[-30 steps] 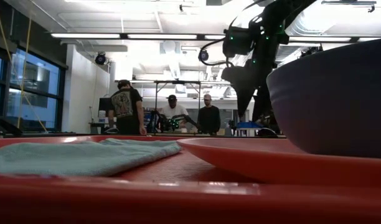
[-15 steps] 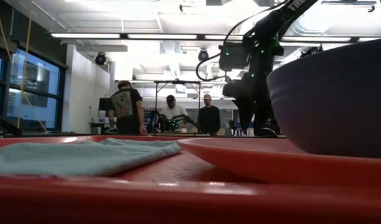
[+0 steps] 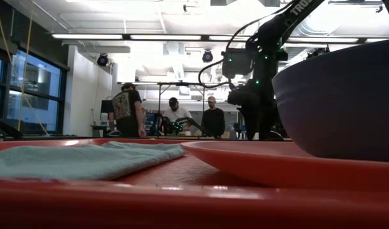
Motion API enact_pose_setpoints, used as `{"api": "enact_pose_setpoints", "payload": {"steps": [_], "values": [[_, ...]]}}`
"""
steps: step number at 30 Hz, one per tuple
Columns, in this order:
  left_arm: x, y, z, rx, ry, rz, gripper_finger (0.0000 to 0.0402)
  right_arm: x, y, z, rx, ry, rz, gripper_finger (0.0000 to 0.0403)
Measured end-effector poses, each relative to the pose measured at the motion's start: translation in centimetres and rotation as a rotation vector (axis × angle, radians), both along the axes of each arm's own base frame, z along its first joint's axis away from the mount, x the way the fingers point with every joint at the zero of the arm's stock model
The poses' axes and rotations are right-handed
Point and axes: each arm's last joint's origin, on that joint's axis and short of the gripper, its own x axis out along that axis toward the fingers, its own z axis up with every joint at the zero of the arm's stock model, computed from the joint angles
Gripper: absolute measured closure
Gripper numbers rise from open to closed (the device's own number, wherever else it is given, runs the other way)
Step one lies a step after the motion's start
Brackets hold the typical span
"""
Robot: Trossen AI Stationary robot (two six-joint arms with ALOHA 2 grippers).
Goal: Set up tray
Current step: Put the black table knife on the blue table napkin
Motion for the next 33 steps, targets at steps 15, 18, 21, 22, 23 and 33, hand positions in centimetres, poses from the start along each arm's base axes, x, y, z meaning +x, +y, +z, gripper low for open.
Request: {"api": "enact_pose_setpoints", "payload": {"steps": [15,18,21,22,23,33], "values": [[0.0,0.0,0.0,0.000,-0.001,0.003,0.0355,0.4,-0.2,0.1,-0.021,-0.041,0.002,0.0189],[0.0,0.0,0.0,0.000,-0.001,0.003,0.0355,0.5,-0.3,0.0,-0.030,-0.041,-0.002,0.0189],[0.0,0.0,0.0,0.000,-0.001,0.003,0.0355,0.6,-0.4,-0.7,-0.016,-0.028,-0.003,0.0189],[0.0,0.0,0.0,0.000,-0.001,0.004,0.0355,0.7,-0.4,-1.1,0.000,-0.022,-0.001,0.0189],[0.0,0.0,0.0,0.000,-0.001,0.003,0.0355,0.8,-0.4,-1.5,0.014,-0.015,0.001,0.0189],[0.0,0.0,0.0,0.000,-0.001,0.004,0.0355,1.0,-0.6,-2.1,0.019,-0.010,-0.017,0.0190]]}}
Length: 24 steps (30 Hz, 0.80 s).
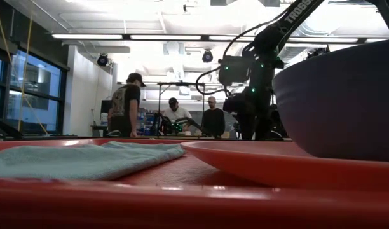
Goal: Set up tray
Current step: Put the black table knife on the blue table napkin
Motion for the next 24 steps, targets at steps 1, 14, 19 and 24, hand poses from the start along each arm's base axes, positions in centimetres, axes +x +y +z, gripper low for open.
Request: {"api": "enact_pose_setpoints", "payload": {"steps": [1,14,19,24], "values": [[0.0,0.0,0.0,0.000,0.000,0.000,0.0355,0.0,0.0,0.0,0.000,0.001,0.000,0.0190],[0.0,0.0,0.0,0.004,0.000,0.010,0.0355,0.0,0.0,-0.1,-0.001,0.001,-0.012,0.0205],[0.0,0.1,0.0,0.009,-0.002,0.023,0.0355,0.0,0.0,-0.1,-0.002,-0.001,-0.025,0.0218],[0.0,0.1,0.0,0.011,-0.002,0.028,0.0355,0.2,0.1,-1.1,0.016,0.017,-0.020,0.0226]]}}
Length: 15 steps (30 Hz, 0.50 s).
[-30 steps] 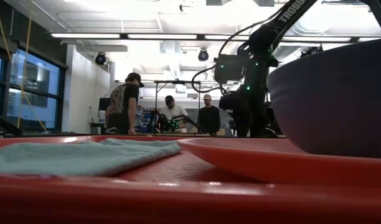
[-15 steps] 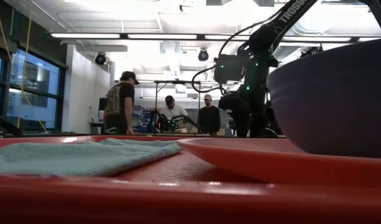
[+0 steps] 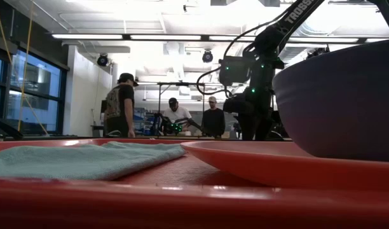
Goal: Set up tray
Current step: Put the black table knife on the blue table napkin
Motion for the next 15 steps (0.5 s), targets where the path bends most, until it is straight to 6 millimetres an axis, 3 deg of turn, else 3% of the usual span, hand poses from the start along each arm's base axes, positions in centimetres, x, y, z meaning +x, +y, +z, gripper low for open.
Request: {"api": "enact_pose_setpoints", "payload": {"steps": [9,15], "values": [[-0.01,0.00,0.00,0.000,0.000,0.000,0.0355,0.41,0.56,-0.78,-0.019,0.024,-0.004,0.0233],[0.00,0.00,0.00,0.000,0.000,0.000,0.0355,0.38,0.56,-0.81,-0.022,0.027,-0.011,0.0272]]}}
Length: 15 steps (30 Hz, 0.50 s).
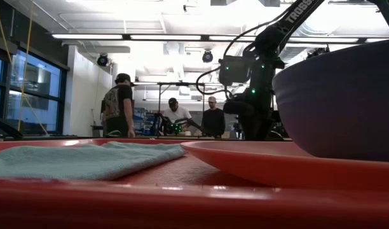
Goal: Set up tray
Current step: Put the black table knife on the blue table napkin
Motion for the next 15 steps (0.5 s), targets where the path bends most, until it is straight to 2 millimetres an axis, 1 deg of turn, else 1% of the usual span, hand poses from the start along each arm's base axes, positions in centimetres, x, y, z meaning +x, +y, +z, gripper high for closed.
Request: {"api": "enact_pose_setpoints", "payload": {"steps": [10,15], "values": [[-0.01,0.01,-0.02,0.001,0.002,0.000,0.0355,0.11,-0.03,0.02,0.000,-0.012,-0.018,0.0364],[-0.01,0.01,-0.02,0.001,0.002,0.000,0.0355,0.10,0.00,0.00,-0.001,-0.009,-0.043,0.0365]]}}
